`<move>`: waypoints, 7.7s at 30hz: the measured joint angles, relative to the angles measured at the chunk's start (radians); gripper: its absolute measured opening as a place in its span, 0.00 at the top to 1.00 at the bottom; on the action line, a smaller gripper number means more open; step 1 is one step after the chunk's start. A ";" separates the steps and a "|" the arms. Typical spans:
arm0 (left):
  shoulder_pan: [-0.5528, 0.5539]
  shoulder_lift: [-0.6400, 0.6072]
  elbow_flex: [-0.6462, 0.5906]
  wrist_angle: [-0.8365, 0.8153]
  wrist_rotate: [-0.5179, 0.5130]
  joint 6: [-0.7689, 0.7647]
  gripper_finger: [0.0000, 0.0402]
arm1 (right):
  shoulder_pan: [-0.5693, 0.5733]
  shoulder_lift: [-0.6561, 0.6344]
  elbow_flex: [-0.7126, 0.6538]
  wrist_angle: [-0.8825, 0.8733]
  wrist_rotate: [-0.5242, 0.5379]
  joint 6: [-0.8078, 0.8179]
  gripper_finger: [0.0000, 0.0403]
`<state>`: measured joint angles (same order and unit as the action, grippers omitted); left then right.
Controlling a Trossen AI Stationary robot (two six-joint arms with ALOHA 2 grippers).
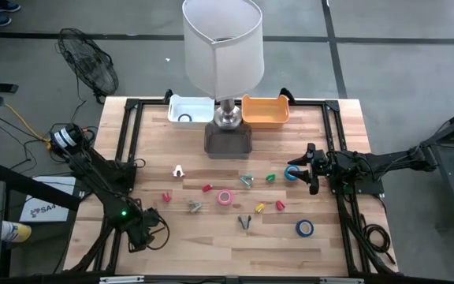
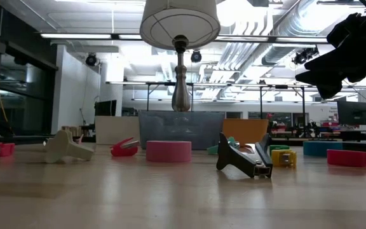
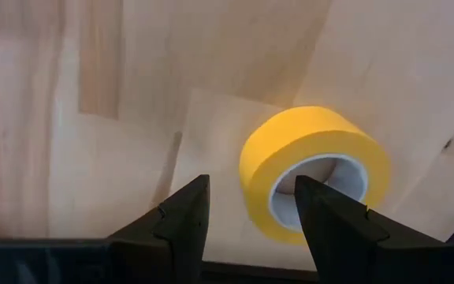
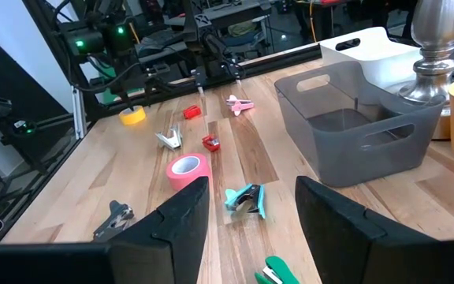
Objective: Pick and place Stapler, Stapler remover, tape
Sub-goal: Put the yellow tape into the white bin, then put the light blue tape into the white bin
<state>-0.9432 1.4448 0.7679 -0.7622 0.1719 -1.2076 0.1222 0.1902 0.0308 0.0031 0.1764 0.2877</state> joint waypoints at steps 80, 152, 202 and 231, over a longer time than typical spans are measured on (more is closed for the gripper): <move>1.550 -0.095 0.282 -0.068 -0.394 1.384 0.90 | 0.000 0.000 0.000 0.000 0.000 0.000 0.55; 1.781 0.416 0.857 -0.455 -0.410 1.448 0.50 | 0.000 0.000 0.000 0.000 0.000 0.000 0.55; 1.654 -0.115 0.389 -0.619 -0.410 1.330 0.50 | 0.000 0.000 0.000 0.000 0.000 0.000 0.55; 1.139 -0.387 0.170 -0.302 -0.272 1.315 0.50 | 0.000 0.000 0.000 0.000 0.000 0.000 0.55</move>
<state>0.1957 1.0577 0.9384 -1.0637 -0.1000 0.1076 0.1220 0.1905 0.0307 0.0036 0.1764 0.2874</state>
